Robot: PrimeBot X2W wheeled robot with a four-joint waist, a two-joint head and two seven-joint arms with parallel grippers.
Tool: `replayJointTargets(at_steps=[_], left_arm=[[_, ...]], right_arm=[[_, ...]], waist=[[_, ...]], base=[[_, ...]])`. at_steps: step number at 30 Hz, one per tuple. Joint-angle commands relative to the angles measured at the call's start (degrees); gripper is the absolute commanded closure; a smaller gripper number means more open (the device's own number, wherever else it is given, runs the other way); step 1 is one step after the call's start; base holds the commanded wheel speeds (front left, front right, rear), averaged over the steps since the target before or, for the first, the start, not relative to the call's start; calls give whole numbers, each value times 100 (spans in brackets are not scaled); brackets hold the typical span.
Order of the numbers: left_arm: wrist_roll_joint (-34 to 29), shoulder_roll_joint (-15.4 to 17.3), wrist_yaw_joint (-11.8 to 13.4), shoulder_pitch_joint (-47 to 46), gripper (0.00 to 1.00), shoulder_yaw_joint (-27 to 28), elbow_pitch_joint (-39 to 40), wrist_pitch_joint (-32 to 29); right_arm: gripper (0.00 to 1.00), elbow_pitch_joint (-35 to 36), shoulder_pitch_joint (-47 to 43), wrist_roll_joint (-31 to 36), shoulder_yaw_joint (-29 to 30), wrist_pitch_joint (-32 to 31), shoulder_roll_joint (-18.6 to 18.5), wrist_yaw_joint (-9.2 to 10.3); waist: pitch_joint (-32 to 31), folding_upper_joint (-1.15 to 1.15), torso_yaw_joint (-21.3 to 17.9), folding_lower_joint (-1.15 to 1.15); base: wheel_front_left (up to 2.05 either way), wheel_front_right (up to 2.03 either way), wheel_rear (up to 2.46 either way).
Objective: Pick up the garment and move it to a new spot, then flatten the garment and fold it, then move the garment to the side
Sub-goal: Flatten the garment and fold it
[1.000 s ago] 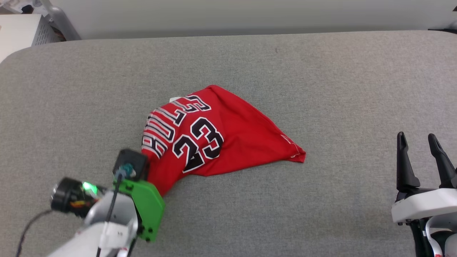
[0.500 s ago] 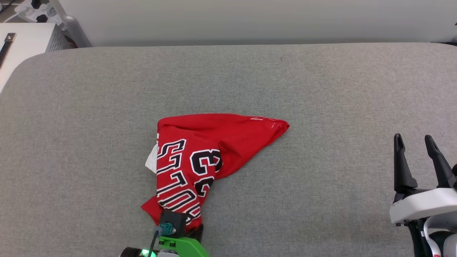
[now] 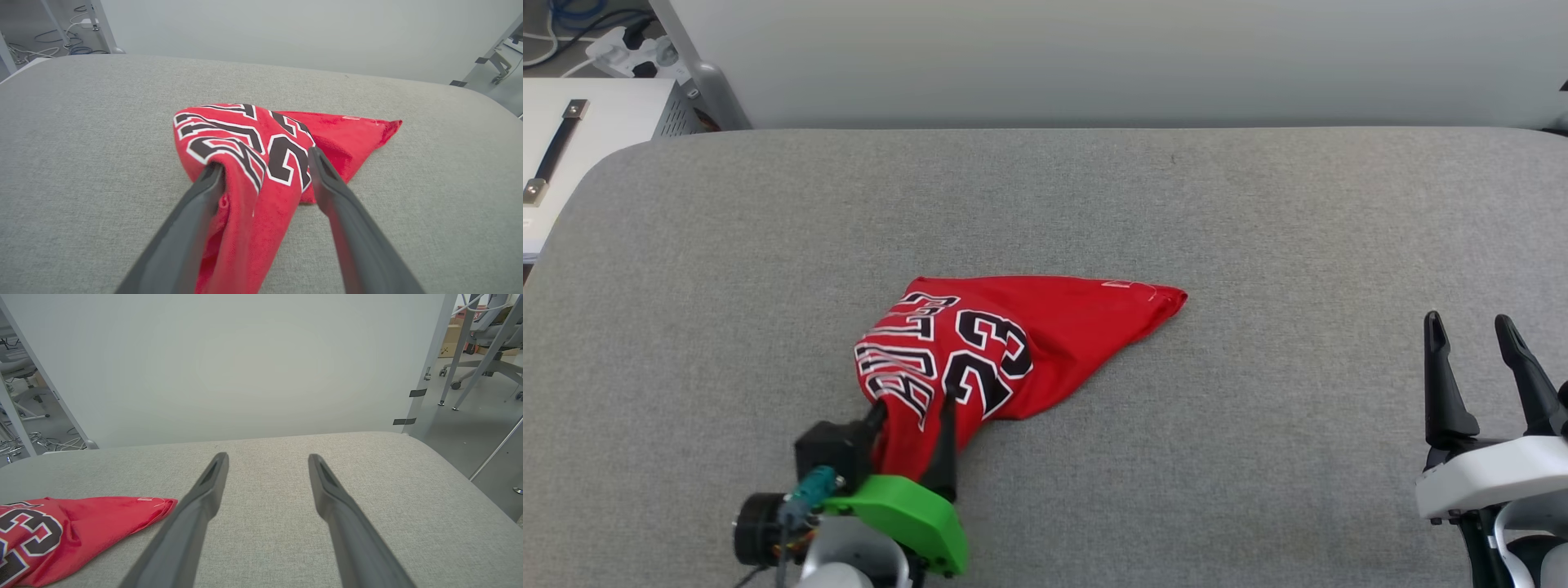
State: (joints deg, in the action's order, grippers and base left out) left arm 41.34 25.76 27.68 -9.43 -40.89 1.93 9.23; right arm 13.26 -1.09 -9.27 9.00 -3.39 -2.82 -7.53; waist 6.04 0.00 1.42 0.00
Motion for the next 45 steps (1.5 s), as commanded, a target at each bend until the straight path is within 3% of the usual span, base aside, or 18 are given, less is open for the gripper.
replayJointTargets(at_steps=[1,5,9,15,20,28,36,43,45], left_arm=[[-15,112,60,-83,0,101,56,43],[149,545,142,-167,0,514,282,-118],[434,915,-22,-331,0,773,477,-486],[974,1401,-592,-815,0,934,550,-1350],[1287,1623,-1212,-1444,0,775,325,-2201],[1448,1550,-1728,-2185,0,262,-417,-3399],[1327,1244,-2163,-2616,0,-276,-1357,-4006],[1074,962,-2380,-2754,0,-790,-2231,-4390],[992,799,-2517,-2748,76,-1029,-2564,-4528]], right_arm=[[0,40,-47,1,-15,-25,-6,4],[0,57,-42,-28,-33,-20,-6,4],[0,55,-27,-45,-38,-3,-6,4],[0,10,36,-90,-73,48,-6,4],[0,-19,127,-108,-96,89,-6,4],[0,-58,277,-117,-108,131,-6,4],[0,-98,398,-140,-174,158,-6,4],[0,-162,459,-150,-194,171,-6,4],[0,-198,456,-161,-192,175,-6,4]], waist=[[3,0,10,0],[29,0,0,0],[88,0,-29,0],[245,0,-129,0],[476,0,-219,0],[819,0,-316,0],[1087,0,-383,0],[1156,0,-417,0],[1117,0,-418,0]], base=[[0,0,0],[0,0,0],[0,0,0],[0,0,0],[0,0,0],[0,0,0],[0,0,0],[0,0,0],[0,0,0]])
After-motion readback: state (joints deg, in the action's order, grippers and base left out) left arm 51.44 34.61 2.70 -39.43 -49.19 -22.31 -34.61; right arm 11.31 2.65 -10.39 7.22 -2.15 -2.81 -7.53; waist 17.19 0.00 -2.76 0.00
